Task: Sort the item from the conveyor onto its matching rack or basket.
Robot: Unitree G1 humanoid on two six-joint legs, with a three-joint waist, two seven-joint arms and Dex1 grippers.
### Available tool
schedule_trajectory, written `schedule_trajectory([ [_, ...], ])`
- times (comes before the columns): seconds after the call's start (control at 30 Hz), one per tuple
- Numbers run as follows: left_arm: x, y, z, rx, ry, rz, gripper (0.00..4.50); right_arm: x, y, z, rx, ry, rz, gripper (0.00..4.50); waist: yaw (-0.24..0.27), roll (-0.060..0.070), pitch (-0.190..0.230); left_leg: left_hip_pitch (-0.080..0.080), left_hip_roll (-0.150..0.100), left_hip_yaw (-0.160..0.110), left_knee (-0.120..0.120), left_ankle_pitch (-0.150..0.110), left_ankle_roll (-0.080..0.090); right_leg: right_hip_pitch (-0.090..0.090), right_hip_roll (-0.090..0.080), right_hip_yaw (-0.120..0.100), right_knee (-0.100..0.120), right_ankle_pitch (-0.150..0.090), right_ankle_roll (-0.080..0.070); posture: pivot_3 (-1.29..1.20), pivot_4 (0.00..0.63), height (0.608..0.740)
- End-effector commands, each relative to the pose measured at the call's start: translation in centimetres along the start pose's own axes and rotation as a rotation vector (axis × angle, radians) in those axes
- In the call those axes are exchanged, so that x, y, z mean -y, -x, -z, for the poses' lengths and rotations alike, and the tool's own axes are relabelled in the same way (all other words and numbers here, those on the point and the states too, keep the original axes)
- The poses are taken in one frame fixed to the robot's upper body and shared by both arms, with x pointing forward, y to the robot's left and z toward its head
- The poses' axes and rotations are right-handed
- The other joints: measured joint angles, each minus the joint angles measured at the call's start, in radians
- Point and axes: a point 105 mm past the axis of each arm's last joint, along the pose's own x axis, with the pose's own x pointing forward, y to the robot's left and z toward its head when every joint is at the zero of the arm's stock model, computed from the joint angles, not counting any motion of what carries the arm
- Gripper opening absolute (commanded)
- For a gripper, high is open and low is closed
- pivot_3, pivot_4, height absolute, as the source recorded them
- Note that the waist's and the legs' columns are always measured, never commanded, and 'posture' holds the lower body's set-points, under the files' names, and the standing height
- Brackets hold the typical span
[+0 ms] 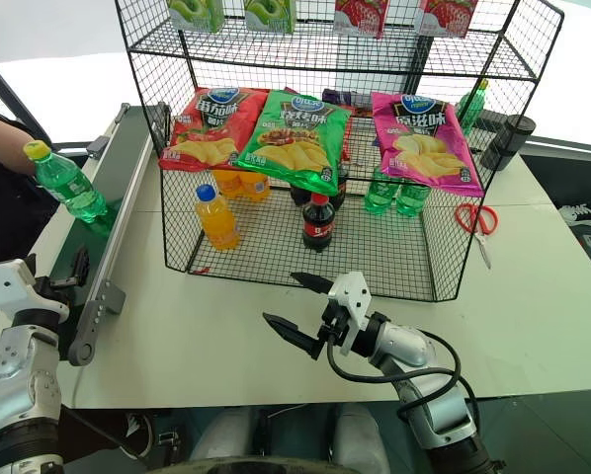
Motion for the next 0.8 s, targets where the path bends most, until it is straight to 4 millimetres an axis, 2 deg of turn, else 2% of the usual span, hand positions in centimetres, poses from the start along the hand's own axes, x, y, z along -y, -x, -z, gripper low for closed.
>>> schedule_trajectory([
  [0.03, 0.06, -0.36, -1.03, 0.046, -0.009, 0.004, 4.5, -0.4, -0.42, -1.54, 0.058, 0.029, -0.024, 4.47, 0.0, 0.0, 0.0, 0.0, 0.0, 0.0, 0.0, 0.0, 0.0, 0.0, 0.0, 0.0, 0.0, 0.0, 0.0, 0.0, 0.15, 0.724],
  [0.8, -0.43, -0.6, -0.9, 0.054, 0.003, -0.019, 4.5, -0.56, -0.84, -2.04, 0.063, 0.031, -0.041, 4.47, 0.0, 0.0, 0.0, 0.0, 0.0, 0.0, 0.0, 0.0, 0.0, 0.0, 0.0, 0.0, 0.0, 0.0, 0.0, 0.0, 0.15, 0.724],
])
